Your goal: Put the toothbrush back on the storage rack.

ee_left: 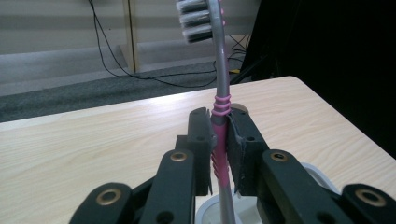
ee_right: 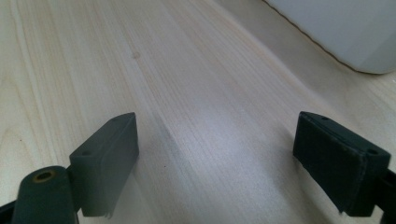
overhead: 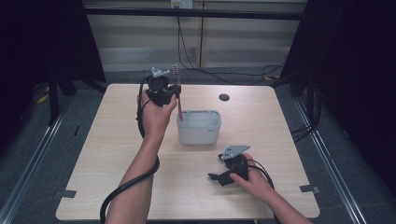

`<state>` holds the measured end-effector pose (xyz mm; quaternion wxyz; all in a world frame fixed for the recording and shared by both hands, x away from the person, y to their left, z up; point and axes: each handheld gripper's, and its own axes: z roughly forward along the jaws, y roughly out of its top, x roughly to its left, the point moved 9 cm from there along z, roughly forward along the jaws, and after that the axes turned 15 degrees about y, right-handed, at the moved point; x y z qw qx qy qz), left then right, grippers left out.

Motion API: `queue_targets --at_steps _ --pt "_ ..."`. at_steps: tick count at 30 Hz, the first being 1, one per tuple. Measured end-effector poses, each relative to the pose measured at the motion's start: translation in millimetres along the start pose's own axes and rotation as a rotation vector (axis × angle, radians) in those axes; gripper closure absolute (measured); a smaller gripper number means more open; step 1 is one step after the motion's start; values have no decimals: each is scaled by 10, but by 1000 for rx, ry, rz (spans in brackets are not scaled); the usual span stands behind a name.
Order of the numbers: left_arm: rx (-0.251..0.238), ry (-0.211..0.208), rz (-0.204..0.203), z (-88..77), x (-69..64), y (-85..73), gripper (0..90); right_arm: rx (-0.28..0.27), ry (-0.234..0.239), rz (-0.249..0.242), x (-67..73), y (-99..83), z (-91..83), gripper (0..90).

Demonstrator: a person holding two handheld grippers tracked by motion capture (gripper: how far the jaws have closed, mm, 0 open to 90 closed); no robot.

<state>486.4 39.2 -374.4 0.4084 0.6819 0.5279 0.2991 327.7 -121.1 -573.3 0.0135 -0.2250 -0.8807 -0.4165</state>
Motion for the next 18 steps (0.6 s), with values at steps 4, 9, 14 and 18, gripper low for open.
queue_targets --at_steps 4,9,14,18 --pt "7 7 -2 41 17 -32 804 0 0 0 0 0 -1 136" --pt "6 4 -3 64 22 -65 803 0 0 -1 -1 0 -1 136" --pt "3 -2 -4 75 -12 -94 803 0 0 0 0 0 0 136" --pt "6 1 0 91 -37 -135 803 0 0 1 1 -1 0 136"
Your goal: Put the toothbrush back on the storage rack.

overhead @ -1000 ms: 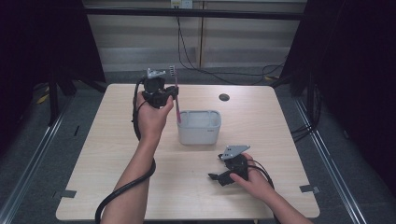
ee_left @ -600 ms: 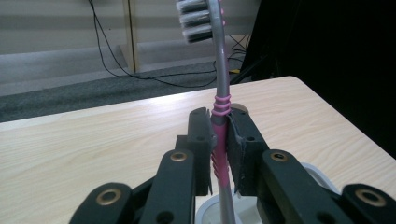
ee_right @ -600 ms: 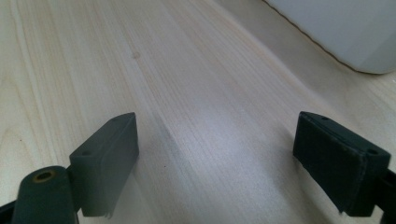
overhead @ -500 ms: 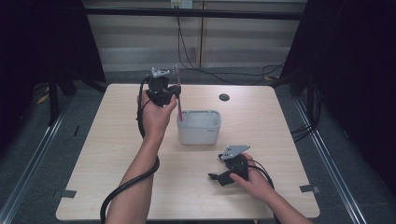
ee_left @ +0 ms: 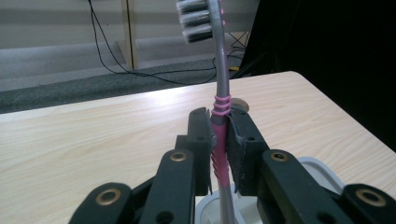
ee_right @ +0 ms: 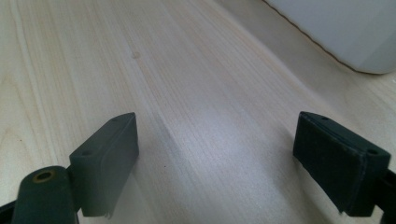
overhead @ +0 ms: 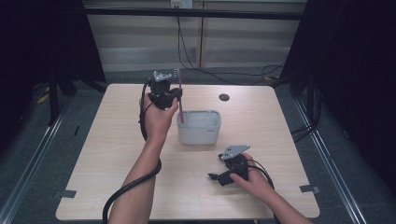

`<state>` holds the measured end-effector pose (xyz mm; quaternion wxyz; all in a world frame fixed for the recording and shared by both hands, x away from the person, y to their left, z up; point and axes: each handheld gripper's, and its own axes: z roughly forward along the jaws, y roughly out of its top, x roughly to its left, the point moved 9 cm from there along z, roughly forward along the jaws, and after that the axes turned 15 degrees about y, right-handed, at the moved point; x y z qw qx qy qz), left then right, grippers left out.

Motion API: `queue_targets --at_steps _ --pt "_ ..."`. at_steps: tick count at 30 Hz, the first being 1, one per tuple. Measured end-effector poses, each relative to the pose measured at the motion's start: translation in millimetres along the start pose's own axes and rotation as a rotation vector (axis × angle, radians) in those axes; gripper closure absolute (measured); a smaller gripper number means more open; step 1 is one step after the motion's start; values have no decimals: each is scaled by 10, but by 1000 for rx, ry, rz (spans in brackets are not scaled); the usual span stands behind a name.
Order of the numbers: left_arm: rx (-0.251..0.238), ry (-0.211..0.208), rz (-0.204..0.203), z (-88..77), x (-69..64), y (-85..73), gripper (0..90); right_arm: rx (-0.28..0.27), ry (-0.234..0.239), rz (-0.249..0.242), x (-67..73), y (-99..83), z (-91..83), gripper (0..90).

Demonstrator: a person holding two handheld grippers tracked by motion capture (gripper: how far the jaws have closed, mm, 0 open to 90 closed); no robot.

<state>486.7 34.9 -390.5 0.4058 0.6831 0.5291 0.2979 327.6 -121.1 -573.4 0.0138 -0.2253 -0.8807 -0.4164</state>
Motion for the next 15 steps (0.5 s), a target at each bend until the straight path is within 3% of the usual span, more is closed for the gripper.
queue_targets --at_steps 5,15 --pt "9 14 24 30 -23 -78 803 0 0 -1 0 0 0 136" --pt "18 8 10 39 -39 -213 803 0 0 -3 -1 0 0 136"
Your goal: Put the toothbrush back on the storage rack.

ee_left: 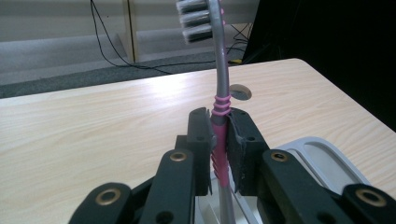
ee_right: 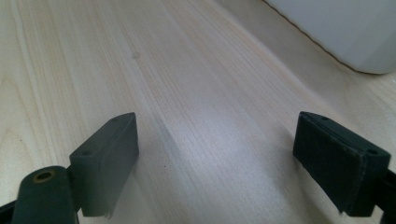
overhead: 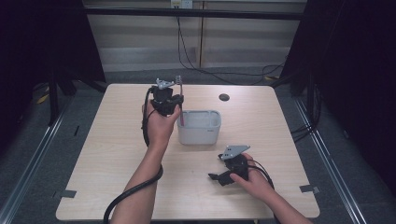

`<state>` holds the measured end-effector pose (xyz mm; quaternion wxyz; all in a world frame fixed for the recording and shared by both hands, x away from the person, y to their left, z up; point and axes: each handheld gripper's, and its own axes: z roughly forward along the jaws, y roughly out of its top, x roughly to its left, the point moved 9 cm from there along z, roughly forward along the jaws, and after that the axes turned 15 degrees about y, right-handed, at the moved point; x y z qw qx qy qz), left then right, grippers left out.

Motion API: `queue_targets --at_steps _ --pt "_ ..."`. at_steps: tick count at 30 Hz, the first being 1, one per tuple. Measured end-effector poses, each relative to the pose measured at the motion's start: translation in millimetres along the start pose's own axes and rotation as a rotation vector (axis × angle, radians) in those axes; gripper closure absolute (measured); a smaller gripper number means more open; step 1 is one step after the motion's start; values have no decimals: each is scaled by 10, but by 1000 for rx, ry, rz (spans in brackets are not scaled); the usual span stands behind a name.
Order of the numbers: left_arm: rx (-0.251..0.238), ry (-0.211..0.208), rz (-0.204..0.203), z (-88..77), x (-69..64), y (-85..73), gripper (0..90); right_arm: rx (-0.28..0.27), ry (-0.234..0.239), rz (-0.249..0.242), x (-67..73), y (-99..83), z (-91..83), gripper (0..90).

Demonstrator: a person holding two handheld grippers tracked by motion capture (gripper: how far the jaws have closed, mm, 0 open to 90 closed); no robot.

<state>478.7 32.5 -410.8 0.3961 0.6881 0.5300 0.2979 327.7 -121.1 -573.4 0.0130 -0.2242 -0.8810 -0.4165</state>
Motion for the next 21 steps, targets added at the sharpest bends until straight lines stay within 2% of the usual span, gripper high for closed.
queue_targets --at_steps 5,21 --pt "-3 -8 -16 -9 -16 -31 802 0 0 0 0 0 0 136" --pt "6 -16 -24 -7 -39 -207 801 1 1 3 3 -2 0 136"
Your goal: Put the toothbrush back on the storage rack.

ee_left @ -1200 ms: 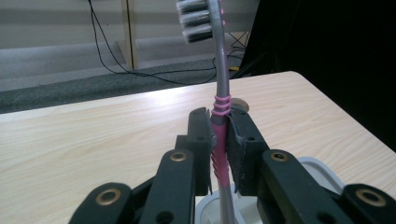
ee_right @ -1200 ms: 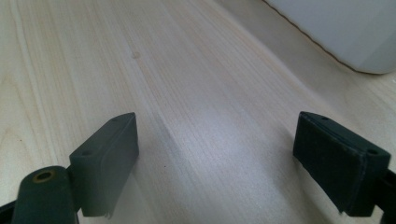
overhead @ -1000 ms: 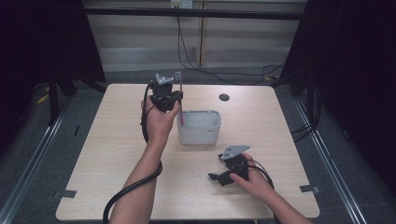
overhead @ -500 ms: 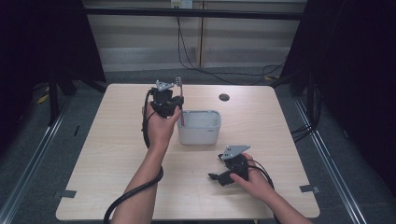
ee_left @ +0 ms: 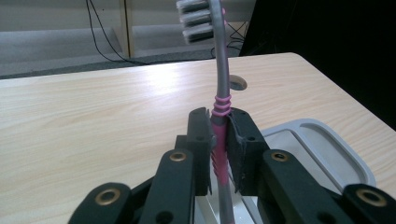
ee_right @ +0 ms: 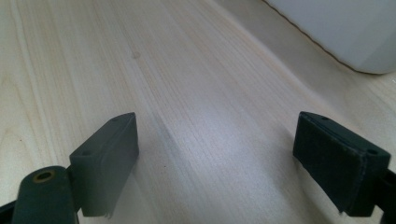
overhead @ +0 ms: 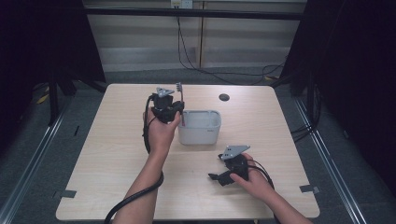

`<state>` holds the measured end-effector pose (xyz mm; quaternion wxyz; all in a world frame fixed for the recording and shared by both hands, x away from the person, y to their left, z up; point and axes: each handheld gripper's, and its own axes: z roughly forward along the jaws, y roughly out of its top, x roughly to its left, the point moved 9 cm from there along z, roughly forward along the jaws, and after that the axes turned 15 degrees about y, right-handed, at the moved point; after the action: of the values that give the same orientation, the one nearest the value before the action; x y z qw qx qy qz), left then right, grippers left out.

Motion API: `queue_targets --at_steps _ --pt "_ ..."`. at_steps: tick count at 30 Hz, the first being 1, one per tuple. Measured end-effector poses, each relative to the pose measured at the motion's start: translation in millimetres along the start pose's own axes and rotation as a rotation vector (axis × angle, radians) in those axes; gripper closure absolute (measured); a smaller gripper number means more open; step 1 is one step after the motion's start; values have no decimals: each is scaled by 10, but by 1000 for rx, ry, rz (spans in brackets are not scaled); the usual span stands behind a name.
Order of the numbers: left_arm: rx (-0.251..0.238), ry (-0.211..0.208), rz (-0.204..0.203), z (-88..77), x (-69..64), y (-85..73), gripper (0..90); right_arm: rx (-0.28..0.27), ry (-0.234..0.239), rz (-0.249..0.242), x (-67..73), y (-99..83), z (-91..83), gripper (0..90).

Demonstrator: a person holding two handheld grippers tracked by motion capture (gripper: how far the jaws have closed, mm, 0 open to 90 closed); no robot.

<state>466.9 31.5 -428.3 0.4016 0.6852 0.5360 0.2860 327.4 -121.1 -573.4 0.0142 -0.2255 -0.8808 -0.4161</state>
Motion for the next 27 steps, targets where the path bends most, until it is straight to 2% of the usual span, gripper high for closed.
queue_targets --at_steps 27 --pt "34 -10 15 -1 -4 -294 796 1 1 -1 0 -1 0 136"
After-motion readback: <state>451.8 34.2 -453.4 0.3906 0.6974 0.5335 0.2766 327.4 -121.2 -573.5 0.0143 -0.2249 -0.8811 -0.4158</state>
